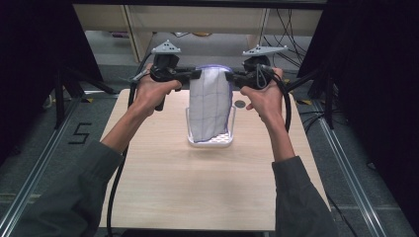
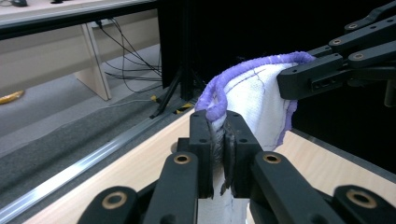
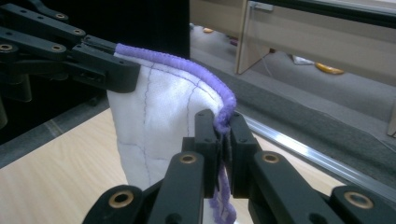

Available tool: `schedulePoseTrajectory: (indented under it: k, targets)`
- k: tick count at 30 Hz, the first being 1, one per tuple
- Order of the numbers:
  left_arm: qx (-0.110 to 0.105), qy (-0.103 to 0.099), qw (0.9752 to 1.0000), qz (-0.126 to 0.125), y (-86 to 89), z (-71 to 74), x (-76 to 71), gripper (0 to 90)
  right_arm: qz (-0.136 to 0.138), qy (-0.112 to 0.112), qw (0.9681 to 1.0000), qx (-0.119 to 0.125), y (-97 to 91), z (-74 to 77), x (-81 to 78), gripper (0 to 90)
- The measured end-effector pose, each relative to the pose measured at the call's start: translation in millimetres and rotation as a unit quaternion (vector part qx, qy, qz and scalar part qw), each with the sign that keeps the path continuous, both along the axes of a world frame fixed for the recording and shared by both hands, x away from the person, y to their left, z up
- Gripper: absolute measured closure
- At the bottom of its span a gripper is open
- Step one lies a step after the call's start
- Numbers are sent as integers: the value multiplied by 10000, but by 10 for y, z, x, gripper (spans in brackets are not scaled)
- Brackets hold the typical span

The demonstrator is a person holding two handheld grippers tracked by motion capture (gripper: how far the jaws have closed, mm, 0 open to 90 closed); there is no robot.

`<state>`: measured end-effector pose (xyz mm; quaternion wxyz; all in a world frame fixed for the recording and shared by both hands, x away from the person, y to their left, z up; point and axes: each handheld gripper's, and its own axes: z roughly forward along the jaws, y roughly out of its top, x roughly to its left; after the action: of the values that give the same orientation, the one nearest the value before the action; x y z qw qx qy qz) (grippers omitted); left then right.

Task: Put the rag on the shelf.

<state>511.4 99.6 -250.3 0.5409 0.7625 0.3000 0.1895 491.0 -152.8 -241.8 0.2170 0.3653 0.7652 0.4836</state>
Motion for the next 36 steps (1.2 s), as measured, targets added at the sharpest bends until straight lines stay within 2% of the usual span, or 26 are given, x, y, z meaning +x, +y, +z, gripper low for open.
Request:
schedulePoseTrajectory:
  k: [3, 4, 6, 8, 9, 11, 15, 18, 19, 20, 21, 24, 25, 26, 27, 29, 30, 31, 34, 35, 36]
  targets:
    - [-90, -22, 9999, 107, -11, -36, 123, 828, -99, -23, 9999, 21, 19, -16, 128, 856]
    - [-90, -22, 9999, 107, -11, -36, 123, 829, -99, -23, 9999, 21, 19, -16, 128, 856]
    - [-184, -55, 9997, 168, -13, -95, 253, 829, -245, 50, 9997, 34, 51, -54, 260, 856]
    - [-229, -15, 9995, 225, -10, -118, 296, 829, -284, 4, 9996, -2, 60, -71, 307, 856]
    - [-299, 63, 9990, 312, -5, -170, 378, 829, -349, 76, 9994, 33, 84, -103, 383, 856]
    - [-321, 109, 9989, 327, -7, -202, 412, 828, -374, 57, 9993, -32, 97, -142, 463, 855]
    - [-273, 279, 9987, 334, -27, -362, 535, 826, -416, 200, 9989, -113, 136, -243, 568, 854]
    - [-289, 360, 9984, 322, -26, -416, 576, 825, -435, 259, 9986, -149, 146, -288, 609, 854]
    - [-223, 428, 9982, 346, -20, -475, 621, 824, -473, 338, 9982, -171, 153, -335, 652, 853]
    - [-223, 428, 9982, 346, -20, -475, 621, 824, -473, 338, 9982, -171, 153, -335, 652, 853]
    - [-273, 499, 9977, 362, -7, -540, 669, 824, -511, 379, 9978, -204, 159, -381, 692, 853]
    - [-288, 558, 9973, 392, 3, -601, 708, 823, -527, 481, 9971, -253, 164, -478, 764, 852]
    - [-229, 636, 9970, 388, 4, -669, 742, 823, -531, 521, 9968, -276, 162, -514, 790, 852]
    - [-229, 636, 9970, 388, 4, -669, 742, 823, -531, 521, 9968, -276, 162, -514, 790, 852]
    - [-127, 665, 9969, 390, -10, -734, 767, 823, -578, 662, 9956, -318, 162, -592, 828, 850]
    - [-135, 702, 9967, 396, -21, -774, 778, 823, -594, 694, 9952, -352, 166, -634, 848, 851]
    - [-114, 735, 9965, 377, -26, -798, 786, 823, -671, 898, 9929, -409, 185, -700, 862, 850]
    - [-22, 805, 9960, 386, -41, -860, 795, 824, -632, 887, 9931, -438, 186, -736, 880, 850]
    - [8, 874, 9955, 372, -41, -918, 807, 823, -630, 941, 9924, -473, 188, -785, 898, 850]
    - [43, 983, 9945, 348, -32, -972, 820, 823, -631, 1032, 9913, -514, 192, -837, 911, 850]
    - [43, 983, 9945, 348, -32, -972, 820, 823, -637, 1089, 9906, -523, 189, -855, 913, 850]
